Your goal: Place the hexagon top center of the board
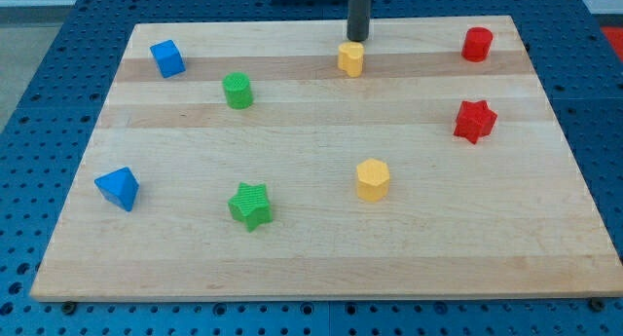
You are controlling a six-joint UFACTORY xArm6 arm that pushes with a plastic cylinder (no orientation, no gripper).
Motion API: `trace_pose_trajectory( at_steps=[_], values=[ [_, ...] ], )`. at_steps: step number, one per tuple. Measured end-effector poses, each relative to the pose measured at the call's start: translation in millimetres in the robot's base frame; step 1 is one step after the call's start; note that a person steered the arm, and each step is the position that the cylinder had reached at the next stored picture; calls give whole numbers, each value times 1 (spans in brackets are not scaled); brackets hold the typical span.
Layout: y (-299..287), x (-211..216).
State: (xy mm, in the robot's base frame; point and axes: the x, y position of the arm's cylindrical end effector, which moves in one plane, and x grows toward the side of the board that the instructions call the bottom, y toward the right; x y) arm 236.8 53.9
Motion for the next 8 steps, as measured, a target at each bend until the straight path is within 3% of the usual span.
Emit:
trace_pose_trajectory(
  at_steps=[2,5,8],
  values=[
    [-18,79],
    [-65,245],
    [-7,304]
  ],
)
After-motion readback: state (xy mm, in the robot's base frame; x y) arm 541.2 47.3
